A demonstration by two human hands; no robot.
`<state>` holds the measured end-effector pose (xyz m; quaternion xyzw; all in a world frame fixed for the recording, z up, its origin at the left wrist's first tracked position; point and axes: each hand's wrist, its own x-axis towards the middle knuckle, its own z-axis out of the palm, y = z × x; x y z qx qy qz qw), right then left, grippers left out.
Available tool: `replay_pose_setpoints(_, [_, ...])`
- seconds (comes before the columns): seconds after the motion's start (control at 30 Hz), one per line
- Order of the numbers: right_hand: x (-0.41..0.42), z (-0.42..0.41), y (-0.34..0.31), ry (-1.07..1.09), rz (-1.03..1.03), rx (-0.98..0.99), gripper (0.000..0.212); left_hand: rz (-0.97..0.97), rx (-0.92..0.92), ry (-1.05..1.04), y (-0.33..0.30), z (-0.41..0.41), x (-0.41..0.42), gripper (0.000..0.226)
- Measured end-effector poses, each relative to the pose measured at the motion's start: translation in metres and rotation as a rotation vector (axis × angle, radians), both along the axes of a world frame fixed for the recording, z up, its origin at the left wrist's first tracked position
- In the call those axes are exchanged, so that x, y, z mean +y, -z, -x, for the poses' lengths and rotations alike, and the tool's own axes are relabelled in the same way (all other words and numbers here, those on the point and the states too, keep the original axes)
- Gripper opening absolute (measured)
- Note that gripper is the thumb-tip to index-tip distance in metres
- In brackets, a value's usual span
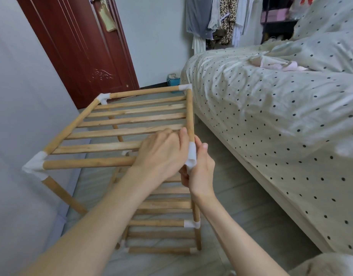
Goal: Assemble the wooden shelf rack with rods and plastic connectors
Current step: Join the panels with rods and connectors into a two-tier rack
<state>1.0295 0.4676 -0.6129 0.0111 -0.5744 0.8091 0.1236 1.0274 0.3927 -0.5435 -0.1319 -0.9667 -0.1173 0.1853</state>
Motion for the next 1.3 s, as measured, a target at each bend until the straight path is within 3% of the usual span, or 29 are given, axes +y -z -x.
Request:
replay_pose_setpoints(0.13, [0.018,0.018,-0.007,-0.112,0.014,-0.071,0.053,-0.047,-0.048,-0.049,-0.005,0.013,0.007,0.040])
replay_pose_setpoints(0.4, [0.019,0.045,-0.009,-0.129,-0.016,-0.055,0.062,0.013,-0.076,-0.227,-0.002,0.028,0.018,0.046])
replay_pose_setpoints(0.87, [0.018,0.050,-0.010,0.041,0.010,-0.098,0.050,0.070,0.023,-0.227,0.002,0.040,0.015,0.040])
replay_pose_setpoints(0.97, [0.018,0.052,-0.010,0.039,-0.065,-0.088,0.046,0.072,0.056,-0.241,0.002,0.040,0.015,0.041])
replay_pose_setpoints(1.1, [0.031,0.051,-0.016,0.018,-0.282,-0.035,0.047,-0.021,-0.030,-0.217,-0.003,0.040,0.011,0.038])
replay_pose_setpoints(1.17, [0.044,0.050,-0.025,0.049,-0.290,-0.018,0.044,-0.086,-0.080,-0.179,-0.009,0.035,0.005,0.048])
replay_pose_setpoints(1.23, [0.052,0.047,-0.038,0.139,-0.446,0.137,0.041,-0.113,-0.061,-0.155,-0.013,0.029,-0.008,0.055])
replay_pose_setpoints(1.3, [0.050,0.039,-0.051,0.239,-0.741,0.410,0.040,-0.065,-0.019,-0.146,-0.013,0.022,-0.028,0.057])
